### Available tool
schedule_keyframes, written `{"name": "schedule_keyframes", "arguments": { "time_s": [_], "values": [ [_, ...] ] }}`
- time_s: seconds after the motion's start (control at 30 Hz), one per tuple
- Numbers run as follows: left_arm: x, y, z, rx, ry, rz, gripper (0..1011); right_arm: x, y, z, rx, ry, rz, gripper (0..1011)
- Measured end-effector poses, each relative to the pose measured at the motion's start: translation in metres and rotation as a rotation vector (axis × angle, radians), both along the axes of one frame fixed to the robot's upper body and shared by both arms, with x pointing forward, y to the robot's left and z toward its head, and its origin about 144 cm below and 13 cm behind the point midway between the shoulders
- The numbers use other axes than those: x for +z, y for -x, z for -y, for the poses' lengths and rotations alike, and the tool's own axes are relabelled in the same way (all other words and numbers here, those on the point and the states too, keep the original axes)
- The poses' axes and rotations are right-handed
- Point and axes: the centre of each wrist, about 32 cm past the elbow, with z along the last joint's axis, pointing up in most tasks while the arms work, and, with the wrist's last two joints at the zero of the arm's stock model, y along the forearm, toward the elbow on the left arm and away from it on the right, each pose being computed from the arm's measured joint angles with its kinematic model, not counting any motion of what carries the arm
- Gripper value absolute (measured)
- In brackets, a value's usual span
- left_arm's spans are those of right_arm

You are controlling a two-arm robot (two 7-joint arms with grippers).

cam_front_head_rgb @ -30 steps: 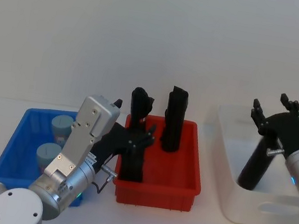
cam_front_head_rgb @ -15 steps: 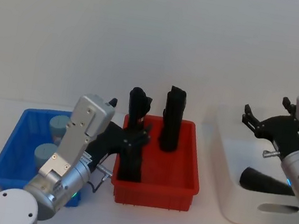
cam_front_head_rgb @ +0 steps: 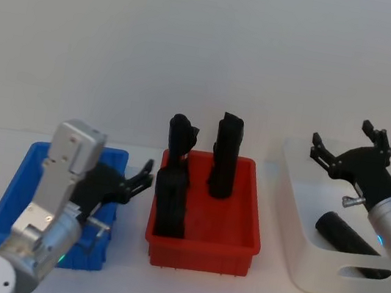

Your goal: Pick the cotton swabs from the blue box and place them into the white box.

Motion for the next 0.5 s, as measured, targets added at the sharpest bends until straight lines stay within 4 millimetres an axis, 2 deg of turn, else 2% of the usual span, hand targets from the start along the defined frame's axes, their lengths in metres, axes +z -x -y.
{"name": "schedule_keyframes", "arguments": {
  "time_s": [0.5],
  "values": [
    [-0.018, 0.019, -0.036, 0.138, 0.031, -0.180, 1004, 0.009, 0.011, 0.000, 0.157, 0.019, 0.015, 1001]
  ]
}}
